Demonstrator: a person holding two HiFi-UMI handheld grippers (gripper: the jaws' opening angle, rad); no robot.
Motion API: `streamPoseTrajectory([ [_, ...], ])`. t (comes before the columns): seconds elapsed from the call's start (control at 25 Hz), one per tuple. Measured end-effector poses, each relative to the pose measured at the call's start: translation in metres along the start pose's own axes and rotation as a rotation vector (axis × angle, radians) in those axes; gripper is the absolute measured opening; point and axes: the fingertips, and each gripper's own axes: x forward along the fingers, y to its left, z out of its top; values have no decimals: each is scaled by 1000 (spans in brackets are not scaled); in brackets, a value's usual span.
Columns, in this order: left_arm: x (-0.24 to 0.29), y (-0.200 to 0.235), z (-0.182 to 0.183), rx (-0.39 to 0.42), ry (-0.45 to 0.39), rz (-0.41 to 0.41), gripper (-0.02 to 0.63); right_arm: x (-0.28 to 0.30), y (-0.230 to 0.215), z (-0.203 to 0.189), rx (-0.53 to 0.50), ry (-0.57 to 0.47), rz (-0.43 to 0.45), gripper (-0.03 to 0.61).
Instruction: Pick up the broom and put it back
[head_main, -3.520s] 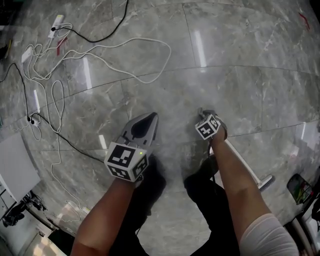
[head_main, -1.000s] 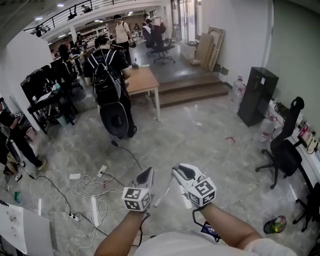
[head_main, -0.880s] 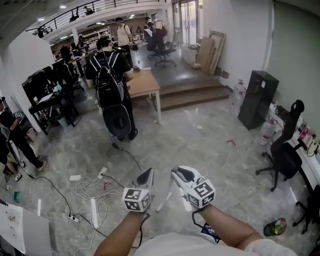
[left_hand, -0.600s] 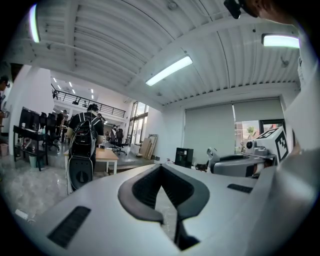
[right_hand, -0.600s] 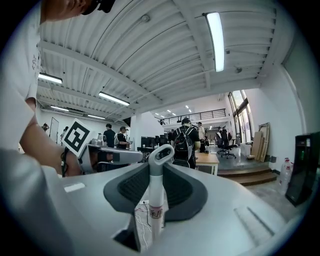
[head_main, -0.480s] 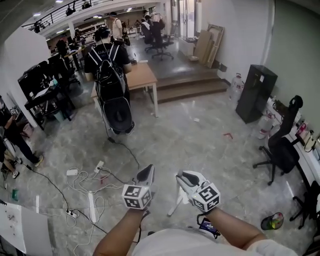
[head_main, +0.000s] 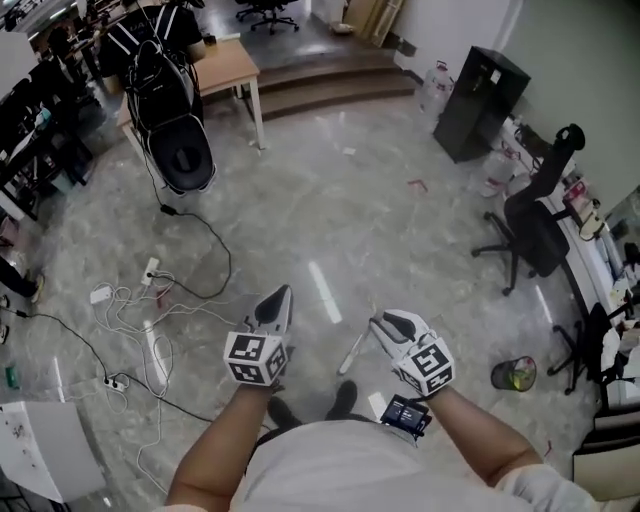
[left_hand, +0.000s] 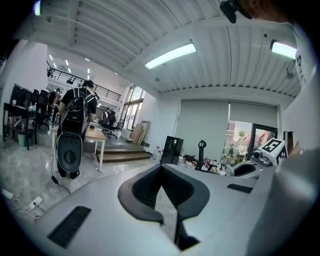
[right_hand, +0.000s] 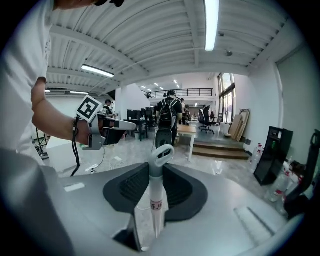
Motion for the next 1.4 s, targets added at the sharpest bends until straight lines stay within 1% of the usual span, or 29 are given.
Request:
streamPoseTrajectory([
  [0.16, 27, 18, -36, -18, 32, -10, 3, 52, -16, -43, -59, 87, 11, 86],
  [0.2, 28, 22, -49, -28, 48, -1, 4, 66, -15, -59, -73, 118, 31, 86],
  [0.32, 16, 33, -97, -55, 127, 35, 4, 106, 2, -121, -100, 223, 126, 86],
  [0.36, 17, 41, -111, -56, 138, 38, 5, 122, 3, -136, -111, 231, 145, 86],
  [0.4, 20, 51, -123, -57, 140, 39, 4, 140, 3, -145, -122, 217, 156, 86],
  [0.48, 24, 75, -146, -64, 139, 54, 5, 179, 7, -149, -140, 166, 175, 86],
  [0.56, 21, 102, -171, -82, 138, 92, 5, 224, 25, -153, -148, 135, 220, 86],
  [0.68, 20, 142, -210, -102, 136, 147, 5, 293, 64, -177, -171, 115, 316, 86],
  [0.76, 23, 168, -241, -114, 142, 179, 4, 330, 94, -192, -185, 84, 387, 86],
  [0.84, 22, 196, -275, -123, 147, 209, 5, 362, 126, -209, -202, 62, 454, 86],
  [0.92, 15, 225, -315, -134, 157, 242, 5, 393, 159, -235, -215, 68, 506, 86],
  [1.04, -2, 267, -381, -180, 175, 301, 5, 438, 195, -291, -233, 115, 547, 86],
  [1.12, -7, 286, -425, -202, 188, 318, 5, 462, 207, -341, -248, 170, 561, 86],
  [1.24, -9, 300, -495, -226, 219, 316, 5, 482, 213, -433, -268, 276, 565, 87],
  [1.4, -6, 311, -592, -257, 265, 303, 5, 500, 208, -553, -285, 397, 553, 91],
])
